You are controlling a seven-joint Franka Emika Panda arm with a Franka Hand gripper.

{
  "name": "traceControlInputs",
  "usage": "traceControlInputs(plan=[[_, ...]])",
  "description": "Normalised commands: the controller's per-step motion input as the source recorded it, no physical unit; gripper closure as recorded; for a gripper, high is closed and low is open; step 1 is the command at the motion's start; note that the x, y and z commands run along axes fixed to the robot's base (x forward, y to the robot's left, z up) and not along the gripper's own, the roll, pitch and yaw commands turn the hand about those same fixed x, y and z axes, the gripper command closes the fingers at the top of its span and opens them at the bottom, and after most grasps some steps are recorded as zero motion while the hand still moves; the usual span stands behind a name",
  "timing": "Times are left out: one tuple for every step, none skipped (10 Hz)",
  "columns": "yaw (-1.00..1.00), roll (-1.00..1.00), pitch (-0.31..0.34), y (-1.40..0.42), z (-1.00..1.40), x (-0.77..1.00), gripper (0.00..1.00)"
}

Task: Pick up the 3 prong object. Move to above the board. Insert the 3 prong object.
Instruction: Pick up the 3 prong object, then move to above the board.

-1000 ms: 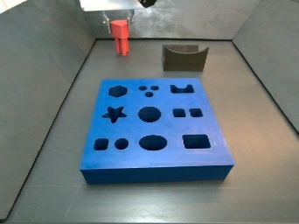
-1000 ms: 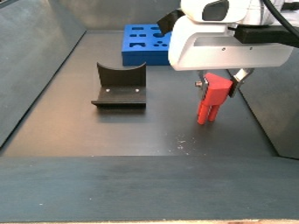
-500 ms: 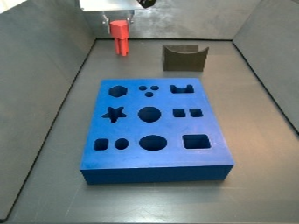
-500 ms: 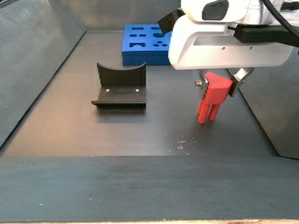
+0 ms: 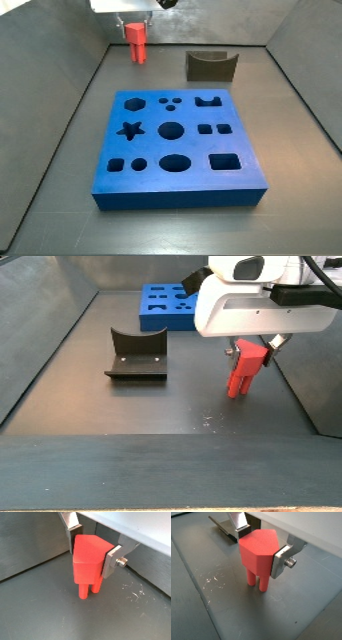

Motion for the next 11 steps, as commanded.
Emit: traceControlInputs(plan=[[0.0,0.0,0.0,0.0,0.0,0.0,1.0],[0.0,0.0,0.0,0.0,0.0,0.0,1.0],[0.27,0.07,0.001,-0.16,1.0,-0.17,1.0],[0.23,0.07,0.0,-0.19,1.0,-0.16,1.0],[0.17,0.08,0.009,-0.17,1.0,-0.15,1.0],[0.1,0.08,0.042,-0.15,1.0,-0.13,1.0],[0.08,0.08,0.059,-0.15,1.0,-0.12,1.0],[0.05,0.09,0.07,-0.14,1.0,-0.11,1.0],[0.04,0.1,0.066,-0.13,1.0,-0.11,1.0],[0.04,0.11,0.061,-0.13,1.0,-0.1,1.0],[0.03,0.12,0.056,-0.12,1.0,-0.1,1.0]])
